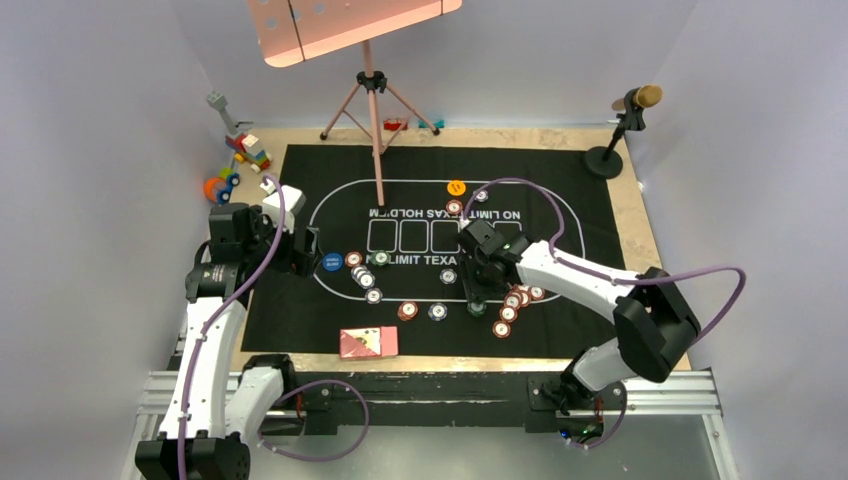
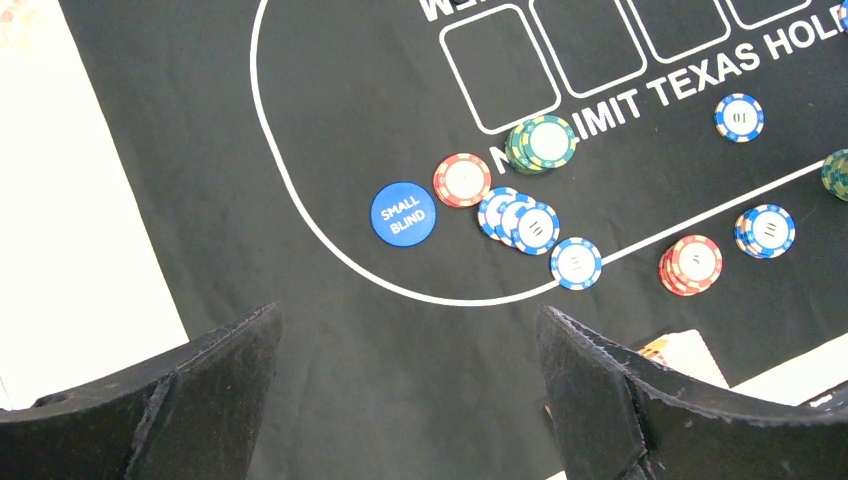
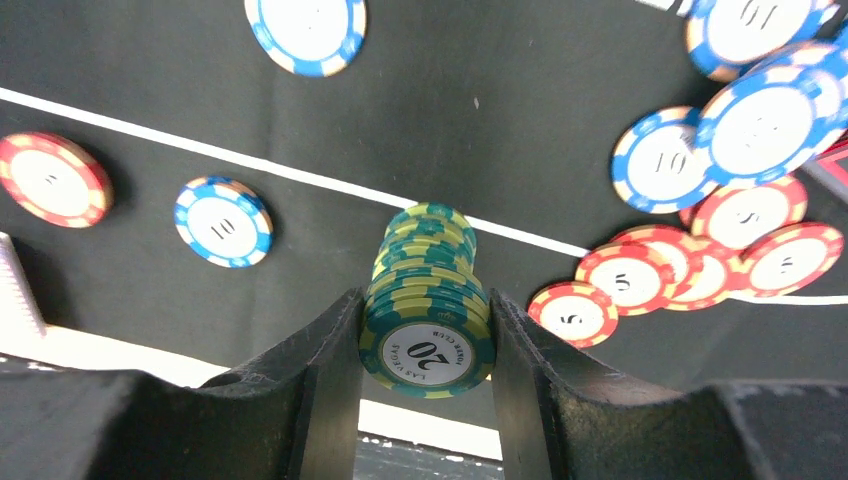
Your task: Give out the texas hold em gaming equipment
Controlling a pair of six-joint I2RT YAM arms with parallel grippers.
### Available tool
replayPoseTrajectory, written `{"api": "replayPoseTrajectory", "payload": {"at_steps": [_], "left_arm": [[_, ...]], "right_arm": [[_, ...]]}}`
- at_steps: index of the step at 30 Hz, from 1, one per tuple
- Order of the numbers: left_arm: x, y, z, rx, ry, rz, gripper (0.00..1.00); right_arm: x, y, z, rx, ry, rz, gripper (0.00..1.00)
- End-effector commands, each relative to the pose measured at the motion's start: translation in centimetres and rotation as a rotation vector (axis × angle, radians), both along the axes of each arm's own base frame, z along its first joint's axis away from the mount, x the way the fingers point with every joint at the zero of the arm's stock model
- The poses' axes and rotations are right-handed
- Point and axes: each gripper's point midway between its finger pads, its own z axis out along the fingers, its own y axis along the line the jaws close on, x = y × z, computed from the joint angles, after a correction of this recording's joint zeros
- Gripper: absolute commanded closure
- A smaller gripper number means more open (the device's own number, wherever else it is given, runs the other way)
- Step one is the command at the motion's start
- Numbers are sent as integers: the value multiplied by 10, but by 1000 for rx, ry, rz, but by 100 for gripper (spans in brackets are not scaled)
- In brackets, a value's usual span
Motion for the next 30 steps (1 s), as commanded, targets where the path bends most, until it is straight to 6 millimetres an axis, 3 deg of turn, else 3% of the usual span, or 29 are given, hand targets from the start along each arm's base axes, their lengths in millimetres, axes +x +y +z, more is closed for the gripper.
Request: {"api": "replayPoseTrajectory", "payload": {"at_steps": [1,6,11,14,18,23,26,30], "left_arm": [[3,1,2,3,-26,4,0],[3,1,1,3,-25,2,0],[4,1,1,2,-22,0,0],[4,1,0,2,-17,0,0],[4,1,0,1,-16,-1,0],[4,1,0,3,-18,0,0],[5,1,-1,1,-11,0,0],[5,1,-1,2,-9,-1,0]], "right_arm": [[32,0,49,53,-122,-23,73],[74,-23,77,49,-200,-106,74],[144,-51,109,83,-304,-274,74],[181,-54,113,92,-326,-324,75],[230,-59,106,53,-332,-360,76],[279,-81,82,24,-313,-439,77],[298,-93,67,-10,-310,-475,77],[307,-100,39,-34,-270,-487,77]]}}
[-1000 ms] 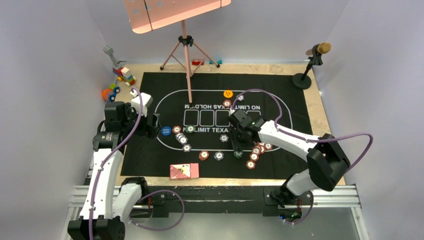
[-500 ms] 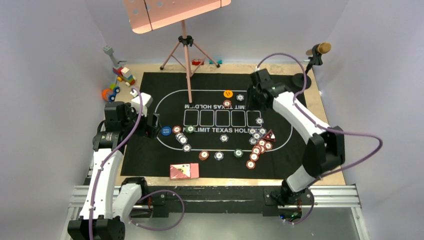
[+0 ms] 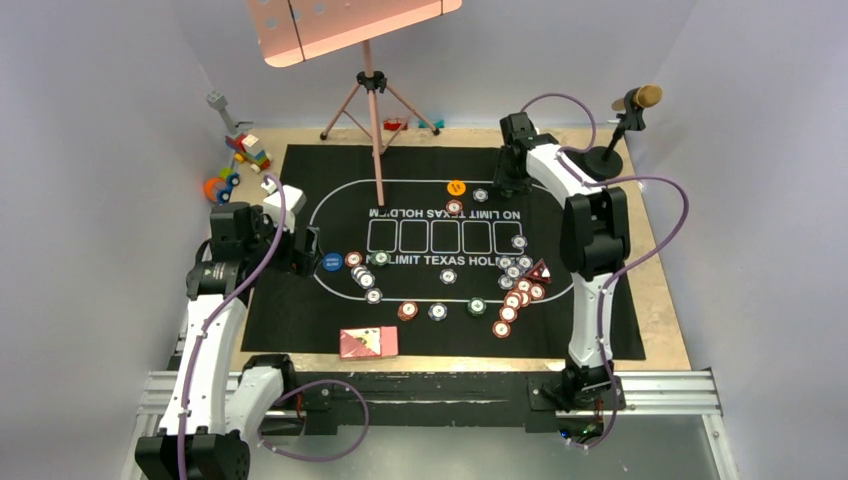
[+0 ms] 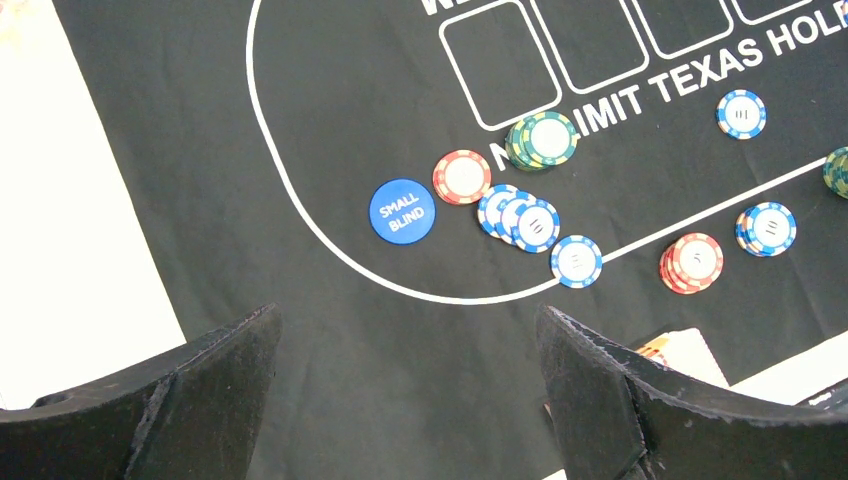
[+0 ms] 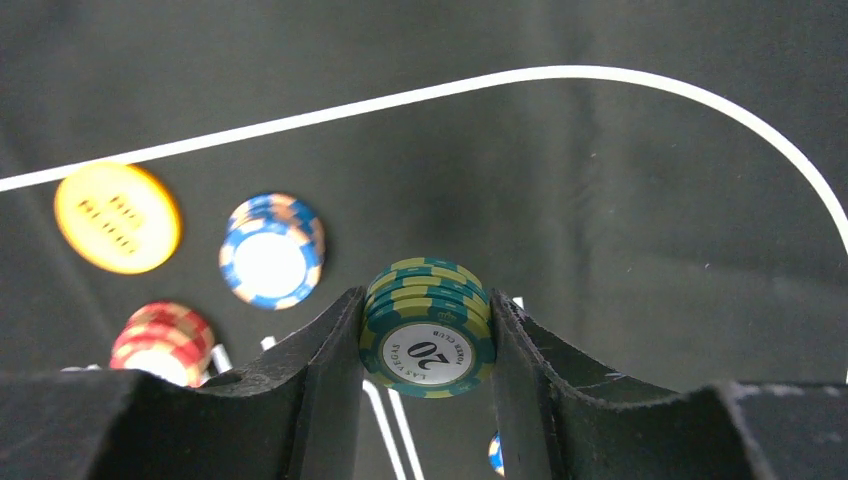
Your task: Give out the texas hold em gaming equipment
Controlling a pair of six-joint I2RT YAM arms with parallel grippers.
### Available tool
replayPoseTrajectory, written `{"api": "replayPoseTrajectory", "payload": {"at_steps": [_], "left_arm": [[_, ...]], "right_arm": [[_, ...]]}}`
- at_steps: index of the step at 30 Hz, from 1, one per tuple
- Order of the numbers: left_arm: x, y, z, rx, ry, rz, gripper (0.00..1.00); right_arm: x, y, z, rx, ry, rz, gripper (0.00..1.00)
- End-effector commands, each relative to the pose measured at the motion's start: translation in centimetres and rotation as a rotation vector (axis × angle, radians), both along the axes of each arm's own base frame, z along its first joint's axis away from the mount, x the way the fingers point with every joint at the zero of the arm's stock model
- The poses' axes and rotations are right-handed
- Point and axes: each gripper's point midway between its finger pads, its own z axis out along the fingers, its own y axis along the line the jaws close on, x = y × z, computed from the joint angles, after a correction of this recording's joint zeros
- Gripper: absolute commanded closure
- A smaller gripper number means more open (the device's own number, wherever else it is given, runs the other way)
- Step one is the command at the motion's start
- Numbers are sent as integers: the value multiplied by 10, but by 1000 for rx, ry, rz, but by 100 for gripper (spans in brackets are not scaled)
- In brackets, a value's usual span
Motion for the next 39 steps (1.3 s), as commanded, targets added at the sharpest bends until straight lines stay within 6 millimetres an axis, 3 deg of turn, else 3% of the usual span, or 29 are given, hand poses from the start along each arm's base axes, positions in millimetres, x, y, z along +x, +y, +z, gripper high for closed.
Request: {"api": "replayPoseTrajectory", "payload": {"at_steps": [1,7,14,18,22,25,29,34,37,39], "left_arm": [[4,1,1,2,-21,-1,0],[4,1,1,2,-22,2,0],[4,1,3,3,-30,1,0],[3,1,2,3,-32,1,0],[3,1,3,3,-36,-2,0],[3,0,4,1,-38,-5,0],[2,0,3,0,-37,-6,0],[2,-1,3,-1,-36,-7,0],[3,0,3,0,-35,-7,0],[3,0,3,-1,-34,-6,0]], "right_arm": [[20,-11,9,-18,-49,-24,77],[18,-10,-20,11,1,-20,75],[19,-5,-31,30,18,-13,73],[18,-3,-36,42,28,-8,60],[15,-3,-38,41,35,-13,41],[14,-4,-35,36,31,-21,33],[13,-7,-14,37,-6,-34,31],[7,-2,40,51,-109,-31,31],[-13,12,72,48,-168,1,30],[-34,26,84,41,-191,38,28]]}}
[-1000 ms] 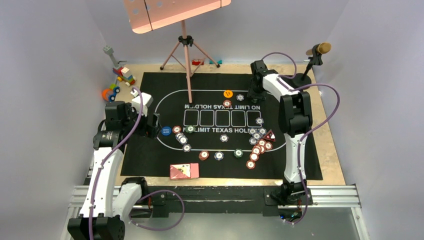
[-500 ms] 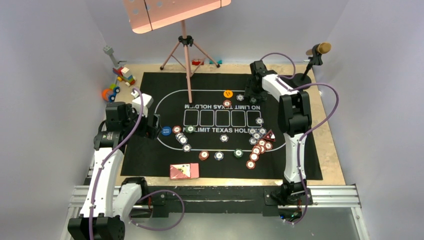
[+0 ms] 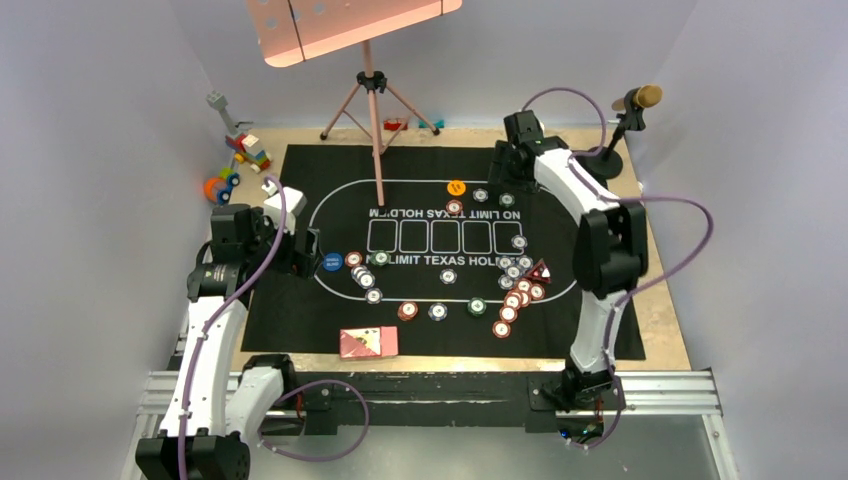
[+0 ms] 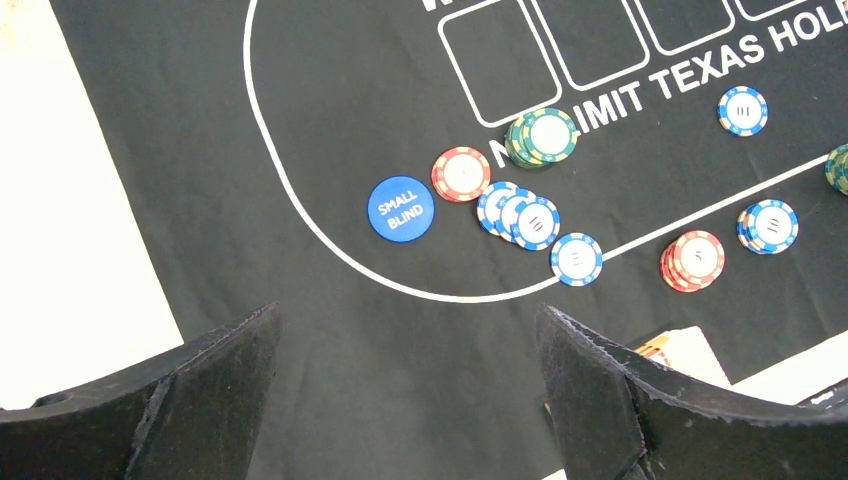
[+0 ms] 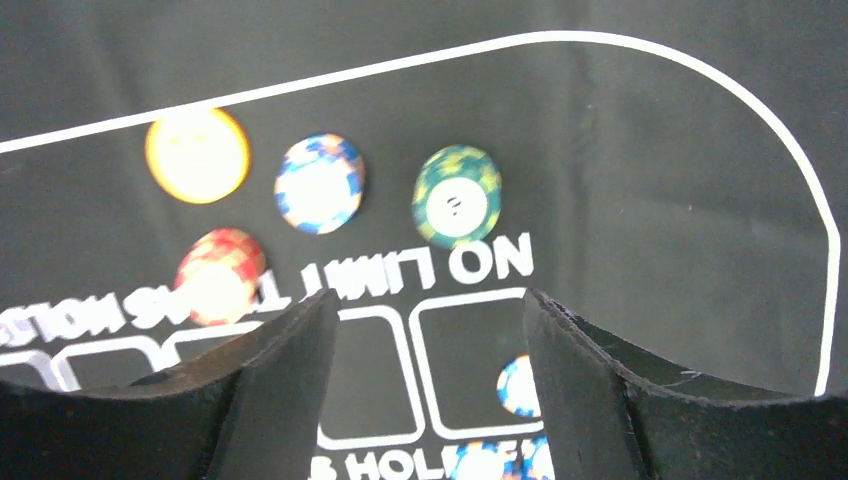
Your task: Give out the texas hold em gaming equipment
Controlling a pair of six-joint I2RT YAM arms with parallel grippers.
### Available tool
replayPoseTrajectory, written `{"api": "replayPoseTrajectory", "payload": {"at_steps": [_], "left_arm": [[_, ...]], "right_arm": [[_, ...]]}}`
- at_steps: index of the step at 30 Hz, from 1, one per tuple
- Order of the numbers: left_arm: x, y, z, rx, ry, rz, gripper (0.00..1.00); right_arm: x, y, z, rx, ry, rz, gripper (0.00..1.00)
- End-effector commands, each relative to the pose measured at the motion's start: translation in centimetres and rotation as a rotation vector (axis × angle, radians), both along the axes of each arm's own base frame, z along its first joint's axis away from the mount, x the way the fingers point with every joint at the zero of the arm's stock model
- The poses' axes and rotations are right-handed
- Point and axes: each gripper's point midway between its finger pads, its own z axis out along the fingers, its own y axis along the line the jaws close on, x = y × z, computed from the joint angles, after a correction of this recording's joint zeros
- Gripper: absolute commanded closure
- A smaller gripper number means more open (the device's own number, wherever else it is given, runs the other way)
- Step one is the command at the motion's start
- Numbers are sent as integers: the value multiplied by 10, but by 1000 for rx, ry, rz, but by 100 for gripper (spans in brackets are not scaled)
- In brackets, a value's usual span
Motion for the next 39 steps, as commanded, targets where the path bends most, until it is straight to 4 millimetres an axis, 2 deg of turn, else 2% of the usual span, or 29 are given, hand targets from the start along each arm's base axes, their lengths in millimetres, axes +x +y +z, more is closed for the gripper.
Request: {"api": "replayPoseTrajectory", "payload": {"at_steps": [1,3,6,9,12,15,19,23,28,39], "left_arm": [[4,0,6,0,-37,-6,0],[4,-1,6,0,-37,-10,0],[4,-1,6,-1,-38,-10,0],[4,-1,7,-1,-39,-10,0],[4,-1,6,-2,-38,-10,0],[3,-1,7,-2,-40,-12,0],[3,-1,7,-1,-45,-12,0],[4,-1,7,-2,-42,-11,0],[3,-1,7,-1,-42,-11,0],[4,-1,7,-1,-42,-9,0]], "right_arm": [[-34,38,72,16,-163,73,26],[-63,54,70,41,-158,122,24],[-116,77,44,62,-100,201,19],[-159,85,22,33,-44,250,16],[-192,89,4,26,5,289,13],[-214,91,-11,22,37,311,12],[-235,93,-30,18,81,331,12],[-248,99,-42,3,107,356,12],[-255,104,-53,-16,132,372,13],[-266,91,-77,-63,183,360,22]]}}
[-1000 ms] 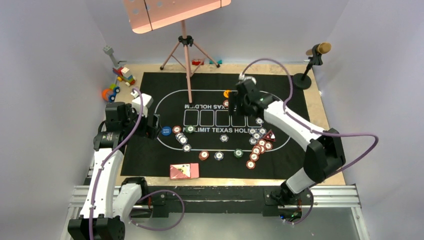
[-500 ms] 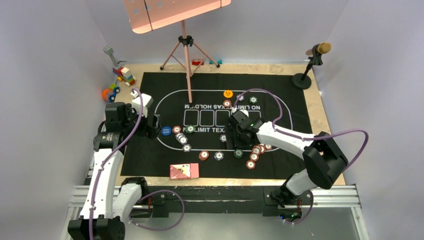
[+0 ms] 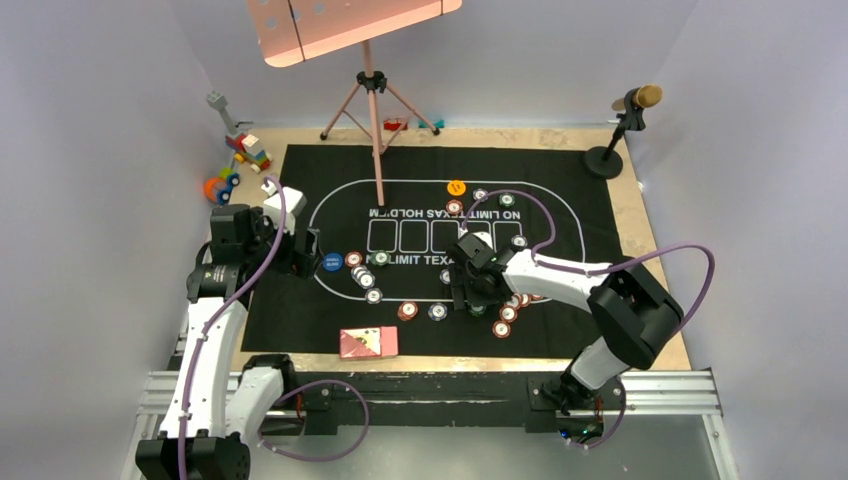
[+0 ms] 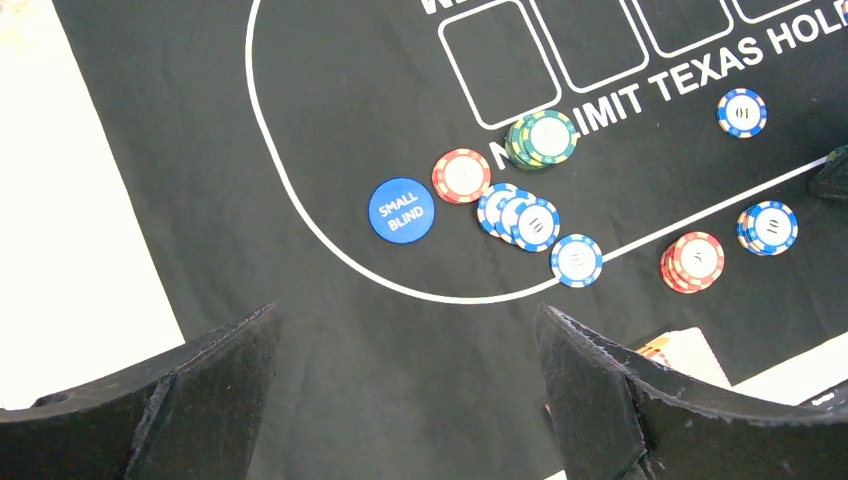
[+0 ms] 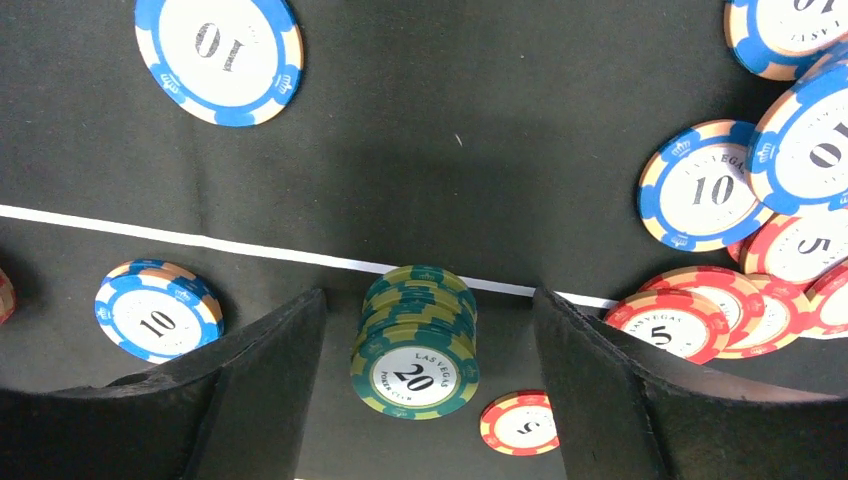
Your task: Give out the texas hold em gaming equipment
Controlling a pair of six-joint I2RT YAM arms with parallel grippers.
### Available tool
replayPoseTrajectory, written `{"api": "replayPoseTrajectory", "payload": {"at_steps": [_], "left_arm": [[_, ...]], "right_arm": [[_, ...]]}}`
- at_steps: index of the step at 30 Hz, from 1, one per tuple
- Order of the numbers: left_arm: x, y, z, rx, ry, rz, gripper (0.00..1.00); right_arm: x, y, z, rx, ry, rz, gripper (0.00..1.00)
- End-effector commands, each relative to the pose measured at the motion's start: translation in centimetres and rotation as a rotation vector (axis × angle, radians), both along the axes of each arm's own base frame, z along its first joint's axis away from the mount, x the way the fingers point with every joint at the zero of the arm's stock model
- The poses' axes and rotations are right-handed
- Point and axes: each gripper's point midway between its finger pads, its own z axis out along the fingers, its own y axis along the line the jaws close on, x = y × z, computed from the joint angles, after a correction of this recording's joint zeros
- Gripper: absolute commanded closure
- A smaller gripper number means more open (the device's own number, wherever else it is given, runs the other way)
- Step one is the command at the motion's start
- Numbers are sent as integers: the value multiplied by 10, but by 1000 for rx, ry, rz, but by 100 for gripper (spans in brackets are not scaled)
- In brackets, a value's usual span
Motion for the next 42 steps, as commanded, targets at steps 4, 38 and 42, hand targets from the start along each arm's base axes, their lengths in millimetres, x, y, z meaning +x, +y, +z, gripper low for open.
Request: {"api": "replayPoseTrajectory", "payload": {"at_steps": [4,38,42], "left_arm": [[4,-1,5,-1,-35,-9,0],[3,-1,6,1,-38,-11,0],[3,0,6,2,-39,-10,0]], "right_arm": [[-1,-3,-3,-1,-12,-24,30],[93,-90,101,75,-228,-354,99],[120,-126,98,53,-256,-487,100]]}}
